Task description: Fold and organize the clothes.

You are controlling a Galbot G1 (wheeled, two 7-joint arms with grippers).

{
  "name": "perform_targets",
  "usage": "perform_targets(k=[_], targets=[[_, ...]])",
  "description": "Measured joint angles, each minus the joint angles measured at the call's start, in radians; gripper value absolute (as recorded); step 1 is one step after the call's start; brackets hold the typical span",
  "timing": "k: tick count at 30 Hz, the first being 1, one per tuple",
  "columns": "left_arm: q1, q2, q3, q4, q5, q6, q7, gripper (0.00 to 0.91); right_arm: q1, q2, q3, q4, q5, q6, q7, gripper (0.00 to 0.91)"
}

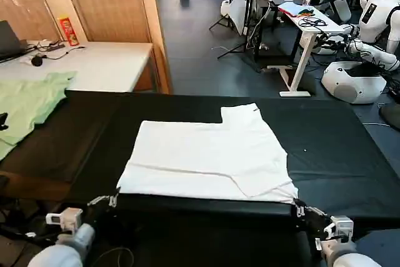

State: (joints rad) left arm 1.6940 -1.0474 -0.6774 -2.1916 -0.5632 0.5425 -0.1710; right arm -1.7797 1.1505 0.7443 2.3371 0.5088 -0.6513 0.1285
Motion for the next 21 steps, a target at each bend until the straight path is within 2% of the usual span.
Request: perform_targets(k=[4,7,11,14,21], targets=[[0.031,0.003,-0.034,-0.039,-0.002,0.066,-0.011,0.878,0.031,-0.017,0.016,0.032,0.047,0.057,-0.005,0.878],[0.026,0.001,-0.062,-0.068,-0.042,0.087,-0.02,0.878,0.12,-0.047,0.004,-0.01,0.053,0.112,-0.015,0.878],[-0.043,0.013,-0.069,-0.067,-0.103,0.086,-0.047,0.878,0.306,-0.092,-0.043,-0.14,0.054,0.155,-0.018,0.878],[-0.146,0.023,-0.051,-0.026,-0.12,0.056,-0.051,0.878,0.458,-0.121,-0.104,-0.254,0.047,0.159,-0.013,0.878],[-0.45,0.019,0.061,0.182,-0.131,0.036,-0.032,0.878,0.803,-0.113,-0.292,-0.552,0.032,0.156,0.004,0.878]])
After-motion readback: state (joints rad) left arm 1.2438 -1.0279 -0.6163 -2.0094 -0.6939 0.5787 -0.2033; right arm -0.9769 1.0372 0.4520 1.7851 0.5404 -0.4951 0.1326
